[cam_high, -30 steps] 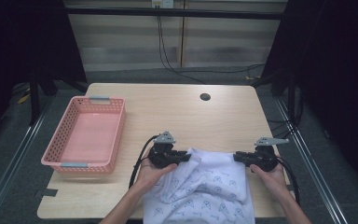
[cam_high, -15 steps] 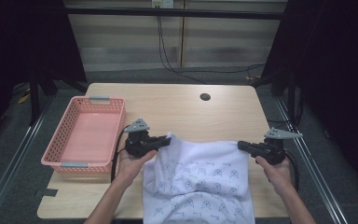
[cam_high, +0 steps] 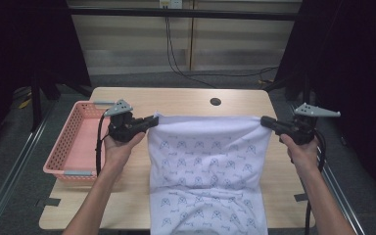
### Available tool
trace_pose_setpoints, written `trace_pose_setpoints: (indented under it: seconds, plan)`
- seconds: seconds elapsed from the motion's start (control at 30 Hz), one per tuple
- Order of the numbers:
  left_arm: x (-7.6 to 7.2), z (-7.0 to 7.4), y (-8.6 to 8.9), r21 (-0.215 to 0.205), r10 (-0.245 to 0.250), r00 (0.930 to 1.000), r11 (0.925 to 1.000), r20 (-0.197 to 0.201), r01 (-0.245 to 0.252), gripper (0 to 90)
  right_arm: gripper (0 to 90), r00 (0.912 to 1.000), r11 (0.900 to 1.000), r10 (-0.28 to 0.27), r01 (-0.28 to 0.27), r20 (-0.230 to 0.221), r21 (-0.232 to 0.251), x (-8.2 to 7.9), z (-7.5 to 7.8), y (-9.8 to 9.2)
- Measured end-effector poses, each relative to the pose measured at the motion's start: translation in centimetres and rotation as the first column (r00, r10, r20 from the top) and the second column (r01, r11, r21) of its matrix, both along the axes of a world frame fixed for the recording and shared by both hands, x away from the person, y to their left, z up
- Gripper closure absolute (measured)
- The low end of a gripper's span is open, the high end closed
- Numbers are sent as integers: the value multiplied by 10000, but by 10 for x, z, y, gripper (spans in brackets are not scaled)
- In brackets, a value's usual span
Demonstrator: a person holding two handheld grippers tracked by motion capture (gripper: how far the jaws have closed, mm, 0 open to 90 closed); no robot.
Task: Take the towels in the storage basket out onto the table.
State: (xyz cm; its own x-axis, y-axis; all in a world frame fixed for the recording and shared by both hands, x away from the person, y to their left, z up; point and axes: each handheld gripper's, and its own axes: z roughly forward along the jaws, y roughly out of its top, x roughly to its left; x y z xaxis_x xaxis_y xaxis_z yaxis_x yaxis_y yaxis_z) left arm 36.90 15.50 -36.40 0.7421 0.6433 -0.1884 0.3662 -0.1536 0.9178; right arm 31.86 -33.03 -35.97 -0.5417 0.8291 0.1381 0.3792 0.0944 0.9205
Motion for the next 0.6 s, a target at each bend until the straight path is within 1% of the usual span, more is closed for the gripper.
trace_pose_setpoints:
  seconds: [0.07,0.1,0.17,0.2,0.23,0.27,0.3,0.37,0.4,0.43,0.47,0.5,0.53,0.57,0.6]
  plan:
    - [8,6,0,18,96,9999,10000,38,-96,846,864,10000,10000,-24,24,97,-1,11,9,2]
    - [13,9,1,27,193,9998,9998,62,-193,845,864,9999,10000,-77,78,148,-58,18,13,3]
    - [23,15,1,2,282,9995,9996,112,-283,845,864,9996,9998,-173,174,217,-12,33,21,3]
    - [32,19,0,109,373,9993,9992,84,-373,845,864,9996,9998,-208,208,203,35,38,23,3]
    - [37,21,-1,174,450,9989,9988,104,-452,845,864,9995,9996,-272,271,181,59,50,28,3]
    - [46,25,-3,151,569,9982,9983,166,-572,845,864,9993,9995,-327,327,175,-21,58,30,4]
    - [53,28,-4,33,623,9980,9980,127,-623,845,864,9989,9989,-440,442,146,-135,70,35,5]
    - [66,32,-6,-29,686,9974,9976,231,-686,841,862,9973,9971,-720,723,151,-236,86,42,7]
    - [75,31,-8,5,797,9965,9968,252,-797,821,857,9956,9952,-927,930,128,-300,96,45,8]
    - [84,29,-12,303,1031,9946,9942,135,-1034,770,829,9935,9934,-1132,1133,100,-194,106,47,9]
    - [92,26,-13,538,1365,9906,9892,-36,-1361,711,768,9901,9900,-1402,1402,16,-125,116,47,7]
    - [99,21,-12,291,1681,9854,9855,-270,-1673,651,700,9831,9828,-1820,1813,-185,-362,125,44,7]
    - [104,16,-11,-66,1781,9818,9838,-658,-1789,578,659,9732,9720,-2278,2253,-314,-672,131,40,7]
    - [107,11,-11,-108,1867,9789,9821,-826,-1882,554,644,9709,9710,-2335,2299,-525,-659,135,35,5]
    - [106,7,-12,195,1884,9792,9821,-758,-1874,566,612,9719,9726,-2286,2255,-569,-558,136,30,4]
